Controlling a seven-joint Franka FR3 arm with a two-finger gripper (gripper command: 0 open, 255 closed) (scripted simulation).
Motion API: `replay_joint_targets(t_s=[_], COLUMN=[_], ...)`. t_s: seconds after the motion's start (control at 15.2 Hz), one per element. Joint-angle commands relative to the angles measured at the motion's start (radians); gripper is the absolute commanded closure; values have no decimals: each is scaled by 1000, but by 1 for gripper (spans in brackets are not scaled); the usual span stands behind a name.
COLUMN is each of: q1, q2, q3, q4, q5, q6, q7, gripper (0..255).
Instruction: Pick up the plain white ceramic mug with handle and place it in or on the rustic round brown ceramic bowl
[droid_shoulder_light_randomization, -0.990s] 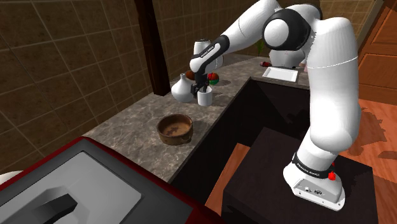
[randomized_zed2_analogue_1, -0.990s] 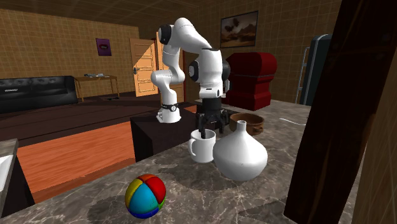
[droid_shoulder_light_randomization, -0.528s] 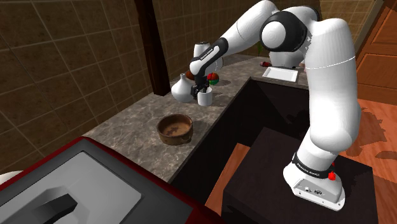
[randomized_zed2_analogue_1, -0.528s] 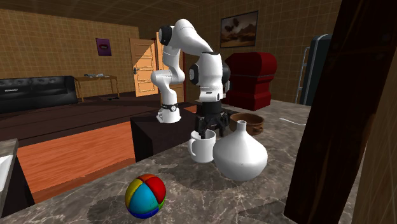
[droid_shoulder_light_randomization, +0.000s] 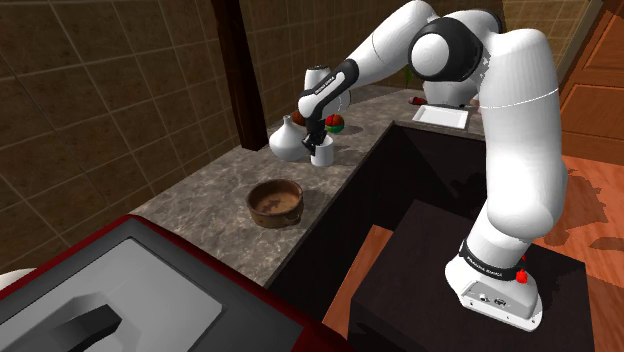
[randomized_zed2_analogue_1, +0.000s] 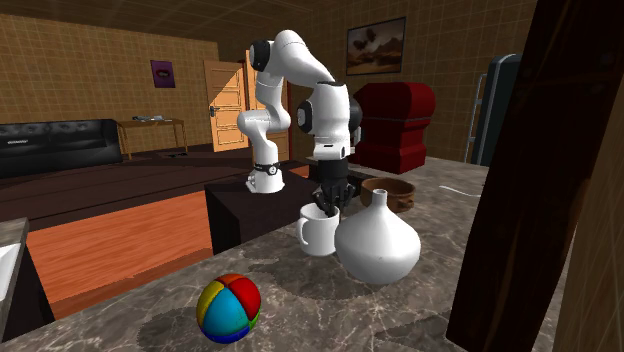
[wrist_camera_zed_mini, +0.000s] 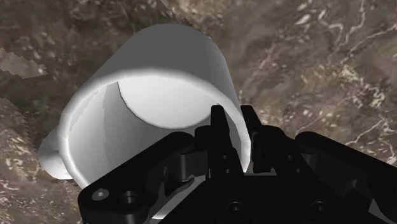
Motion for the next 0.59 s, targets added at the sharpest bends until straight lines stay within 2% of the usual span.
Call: replay_joint_targets(t_s=[0.0, 0.26, 0.53], q1=[0, 0, 2], q2=[0, 0, -30], q3=[0, 0, -3], q4=[0, 0, 12], q5=[0, 0, -6], q6=[0, 0, -42], q7=[0, 0, 4], gripper=[255, 255, 255])
